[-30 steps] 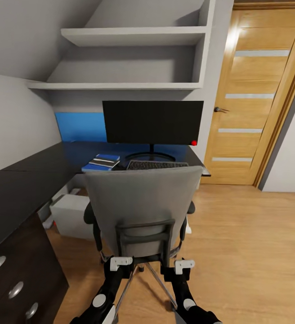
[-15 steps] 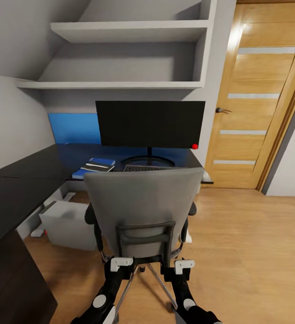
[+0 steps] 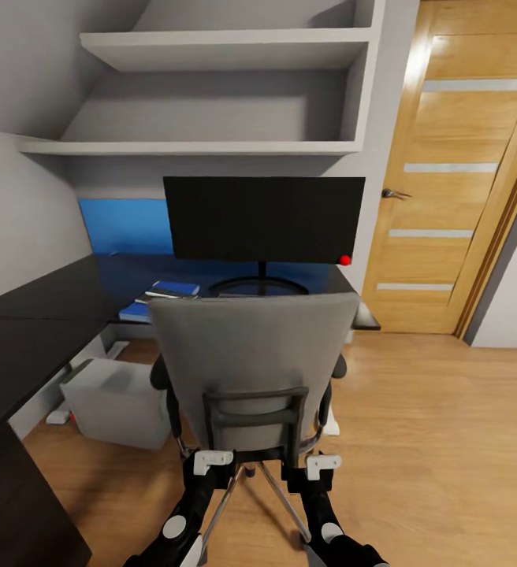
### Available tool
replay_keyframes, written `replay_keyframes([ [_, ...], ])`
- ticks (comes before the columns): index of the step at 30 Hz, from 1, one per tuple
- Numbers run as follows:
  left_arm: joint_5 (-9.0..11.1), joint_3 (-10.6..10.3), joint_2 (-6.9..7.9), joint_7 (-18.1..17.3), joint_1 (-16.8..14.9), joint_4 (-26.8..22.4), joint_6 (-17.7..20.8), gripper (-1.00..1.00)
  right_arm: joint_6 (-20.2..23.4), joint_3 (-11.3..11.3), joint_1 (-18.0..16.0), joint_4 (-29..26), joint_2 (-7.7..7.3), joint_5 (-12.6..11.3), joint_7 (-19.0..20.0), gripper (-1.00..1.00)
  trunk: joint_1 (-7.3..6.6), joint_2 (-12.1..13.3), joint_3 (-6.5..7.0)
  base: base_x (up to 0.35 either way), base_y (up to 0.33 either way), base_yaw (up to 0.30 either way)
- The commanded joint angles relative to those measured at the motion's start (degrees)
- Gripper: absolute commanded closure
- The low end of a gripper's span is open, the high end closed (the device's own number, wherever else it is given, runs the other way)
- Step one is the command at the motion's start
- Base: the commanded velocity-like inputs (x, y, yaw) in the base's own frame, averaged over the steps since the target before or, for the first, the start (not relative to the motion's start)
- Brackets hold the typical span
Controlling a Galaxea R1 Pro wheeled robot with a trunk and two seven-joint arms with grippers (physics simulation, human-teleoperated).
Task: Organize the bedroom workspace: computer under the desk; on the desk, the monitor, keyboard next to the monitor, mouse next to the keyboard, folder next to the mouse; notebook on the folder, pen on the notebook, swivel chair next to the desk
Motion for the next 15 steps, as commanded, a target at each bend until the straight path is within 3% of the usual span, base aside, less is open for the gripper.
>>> replay_keyframes([
  [1,0.7,-0.4,0.07,0.5,-0.1,0.0,-0.2,-1.0,-0.2,0.5,-0.1,0.0,-0.01,-0.4,-0.3,-1.0,0.02,0.0,-0.05,0.295,0.0,0.0],
  [6,0.7,-0.4,0.07,0.5,-0.1,0.1,-0.2,-1.0,-0.2,0.5,-0.1,0.0,-0.01,-0.4,-0.3,-1.0,0.02,0.0,-0.05,0.147,0.0,0.0],
  [15,0.7,-0.4,0.07,0.5,-0.1,0.1,-0.2,-1.0,-1.1,0.5,-0.1,0.3,-0.02,-0.4,-0.3,-1.0,0.02,0.0,-0.05,0.018,0.0,0.0],
])
